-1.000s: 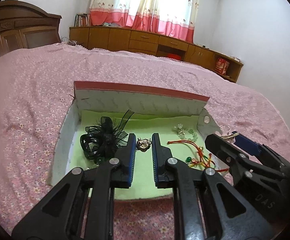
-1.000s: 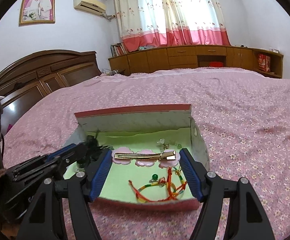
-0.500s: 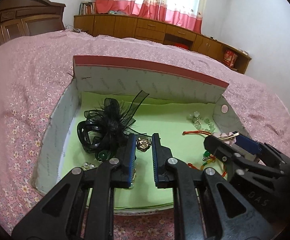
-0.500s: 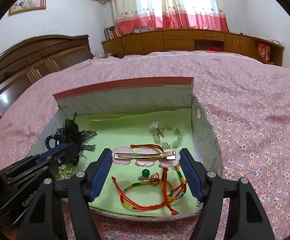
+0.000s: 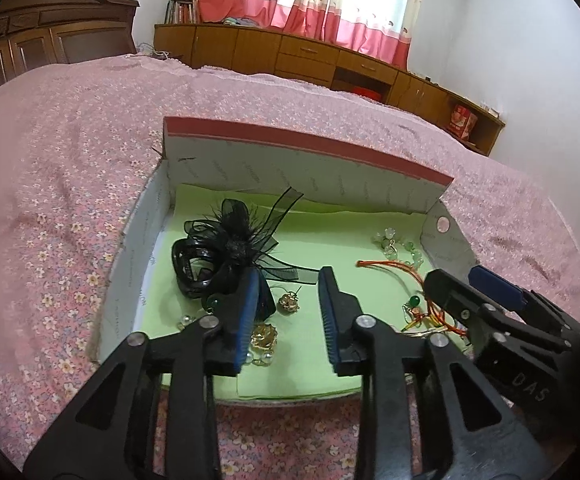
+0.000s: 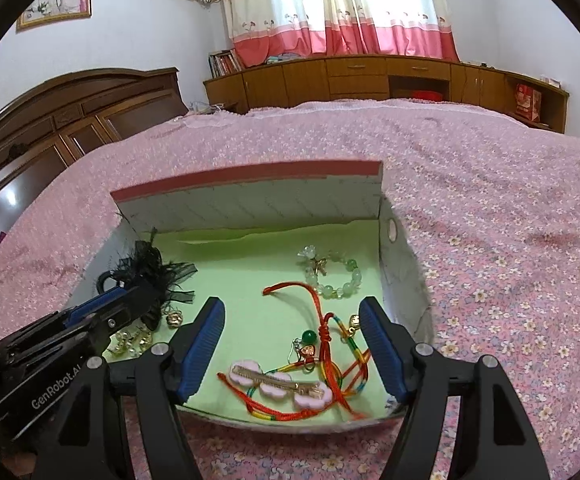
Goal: Organize jewelry
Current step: 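Withdraw both tools out of the box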
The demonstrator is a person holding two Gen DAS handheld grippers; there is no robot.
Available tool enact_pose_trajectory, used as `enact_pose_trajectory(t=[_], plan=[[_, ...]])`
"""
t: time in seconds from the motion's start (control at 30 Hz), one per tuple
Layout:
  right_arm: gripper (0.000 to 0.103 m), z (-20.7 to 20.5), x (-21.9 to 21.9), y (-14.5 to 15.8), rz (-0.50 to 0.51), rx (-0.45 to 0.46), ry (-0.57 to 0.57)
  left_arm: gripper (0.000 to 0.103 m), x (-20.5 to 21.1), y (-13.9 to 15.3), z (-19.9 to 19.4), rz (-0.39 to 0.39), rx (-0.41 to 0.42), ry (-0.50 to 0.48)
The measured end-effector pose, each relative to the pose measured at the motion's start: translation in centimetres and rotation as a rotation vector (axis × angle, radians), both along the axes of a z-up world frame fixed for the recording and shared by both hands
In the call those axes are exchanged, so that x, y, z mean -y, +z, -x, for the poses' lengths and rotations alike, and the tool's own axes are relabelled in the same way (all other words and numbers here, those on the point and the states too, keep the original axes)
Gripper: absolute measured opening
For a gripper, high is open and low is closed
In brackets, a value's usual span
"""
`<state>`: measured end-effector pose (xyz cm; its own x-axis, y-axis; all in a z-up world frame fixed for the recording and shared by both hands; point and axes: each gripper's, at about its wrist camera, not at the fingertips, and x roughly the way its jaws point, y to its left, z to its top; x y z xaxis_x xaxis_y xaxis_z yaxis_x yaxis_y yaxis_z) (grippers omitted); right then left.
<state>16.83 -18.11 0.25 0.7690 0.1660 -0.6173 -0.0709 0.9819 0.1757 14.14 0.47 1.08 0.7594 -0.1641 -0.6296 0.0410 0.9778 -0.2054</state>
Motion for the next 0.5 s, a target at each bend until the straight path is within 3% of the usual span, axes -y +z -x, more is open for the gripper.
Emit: enact_pose_trajectory(t=[0.13,0.5], plan=[[0.073,1.0,0.3,1.0,-0.008,0.024,-0.005,0.036,-0.2,0.7,0.8,0.008,0.013,0.010],[0.076,4.4,0.5,3.1,-0.027,0.093,-0.008,0.041,0.0,2.1,2.7,-0.038,0.034,0.020]])
